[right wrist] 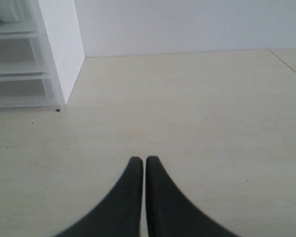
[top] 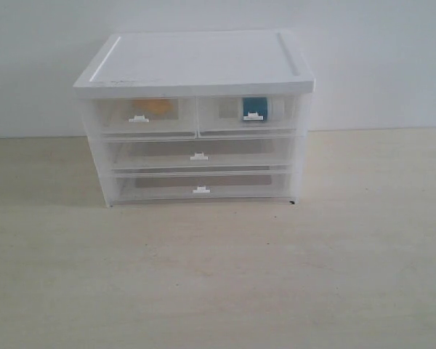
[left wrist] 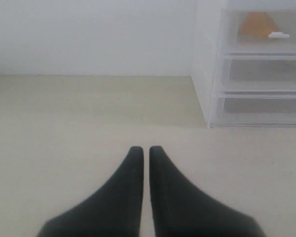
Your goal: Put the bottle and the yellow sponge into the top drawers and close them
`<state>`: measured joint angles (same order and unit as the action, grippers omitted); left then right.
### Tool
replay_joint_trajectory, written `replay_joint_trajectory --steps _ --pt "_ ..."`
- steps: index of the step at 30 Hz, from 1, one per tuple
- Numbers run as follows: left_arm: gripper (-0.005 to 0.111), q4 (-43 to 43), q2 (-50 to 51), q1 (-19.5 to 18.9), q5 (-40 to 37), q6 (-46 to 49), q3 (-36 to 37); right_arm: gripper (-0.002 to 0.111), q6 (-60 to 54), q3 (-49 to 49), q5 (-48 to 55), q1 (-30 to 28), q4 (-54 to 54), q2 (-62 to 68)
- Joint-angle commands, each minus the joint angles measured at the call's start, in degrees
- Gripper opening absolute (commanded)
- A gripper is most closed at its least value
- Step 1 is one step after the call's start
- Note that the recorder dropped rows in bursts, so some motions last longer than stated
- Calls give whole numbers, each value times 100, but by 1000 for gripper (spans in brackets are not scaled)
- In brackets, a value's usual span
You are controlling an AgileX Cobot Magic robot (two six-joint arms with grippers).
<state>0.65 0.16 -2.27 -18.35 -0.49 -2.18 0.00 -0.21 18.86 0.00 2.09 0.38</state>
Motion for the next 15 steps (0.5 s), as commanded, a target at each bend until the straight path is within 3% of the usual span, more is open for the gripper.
replay_joint_trajectory --steps 1,15 --pt "4 132 -16 -123 296 -13 218 0 0 21 -39 -6 -6 -38" --pt "4 131 -16 -121 185 10 218 0 0 21 -39 -6 -6 -38"
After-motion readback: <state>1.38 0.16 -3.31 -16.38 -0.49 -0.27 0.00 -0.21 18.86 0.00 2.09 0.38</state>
